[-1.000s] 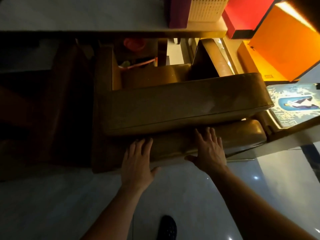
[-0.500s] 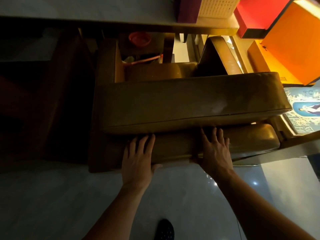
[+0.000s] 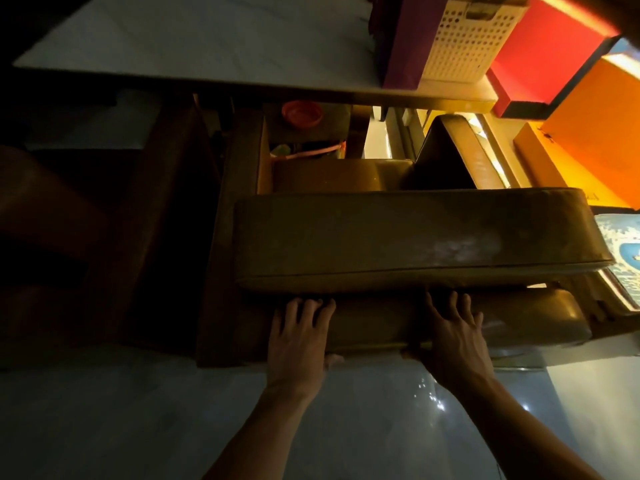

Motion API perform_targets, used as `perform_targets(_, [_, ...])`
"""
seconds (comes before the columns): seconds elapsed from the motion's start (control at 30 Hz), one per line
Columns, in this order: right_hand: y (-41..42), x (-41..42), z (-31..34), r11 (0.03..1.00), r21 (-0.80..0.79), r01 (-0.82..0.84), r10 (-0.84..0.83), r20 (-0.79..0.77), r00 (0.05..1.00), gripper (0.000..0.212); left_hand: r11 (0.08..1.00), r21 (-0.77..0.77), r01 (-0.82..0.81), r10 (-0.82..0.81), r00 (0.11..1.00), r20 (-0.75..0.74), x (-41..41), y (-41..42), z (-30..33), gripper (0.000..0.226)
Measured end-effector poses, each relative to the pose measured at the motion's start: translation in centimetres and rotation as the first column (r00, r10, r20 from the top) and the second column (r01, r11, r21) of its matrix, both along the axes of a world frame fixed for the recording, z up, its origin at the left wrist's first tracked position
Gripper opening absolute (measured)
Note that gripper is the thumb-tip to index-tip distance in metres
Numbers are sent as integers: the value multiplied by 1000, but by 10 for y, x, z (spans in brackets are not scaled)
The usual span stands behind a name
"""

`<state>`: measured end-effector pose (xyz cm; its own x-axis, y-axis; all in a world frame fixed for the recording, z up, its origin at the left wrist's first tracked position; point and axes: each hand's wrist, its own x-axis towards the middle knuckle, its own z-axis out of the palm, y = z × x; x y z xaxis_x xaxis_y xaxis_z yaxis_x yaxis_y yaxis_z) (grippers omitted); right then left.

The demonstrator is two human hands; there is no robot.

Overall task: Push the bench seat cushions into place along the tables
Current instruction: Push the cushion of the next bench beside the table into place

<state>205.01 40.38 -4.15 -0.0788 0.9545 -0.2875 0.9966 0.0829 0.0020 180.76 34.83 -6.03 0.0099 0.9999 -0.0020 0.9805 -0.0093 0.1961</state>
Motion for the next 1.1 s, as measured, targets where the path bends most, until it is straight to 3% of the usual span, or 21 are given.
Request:
perform_targets(0.27, [-8, -75, -13, 997, 69, -22, 27, -70, 997, 111, 999, -28, -41, 43, 998, 50, -82, 4, 2, 87])
perform_targets(0.53, [-15, -84, -16, 992, 107, -60, 60, 6, 998, 110, 999, -14, -52, 53, 995, 84, -93, 1, 1, 89])
perform_targets(0.7, [-14, -72, -2, 996, 33, -83, 85, -59, 995, 107, 998, -49, -28, 32, 997, 73, -95, 1, 7, 95])
perform_targets(0.8, [-13, -50, 8, 995, 77, -67, 76, -118, 990, 101, 998, -53, -26, 32, 994, 103, -96, 0, 7, 94])
perform_targets(0.93, [-10, -19, 12, 996, 79, 36, -29, -92, 995, 112, 996, -37, -82, 84, 993, 83, -93, -5, 7, 95])
perform_targets(1.1, [-2, 4, 3, 998, 58, 12, -7, -72, 997, 115, 995, -14, -100, 100, 995, -14, -98, -3, -2, 92])
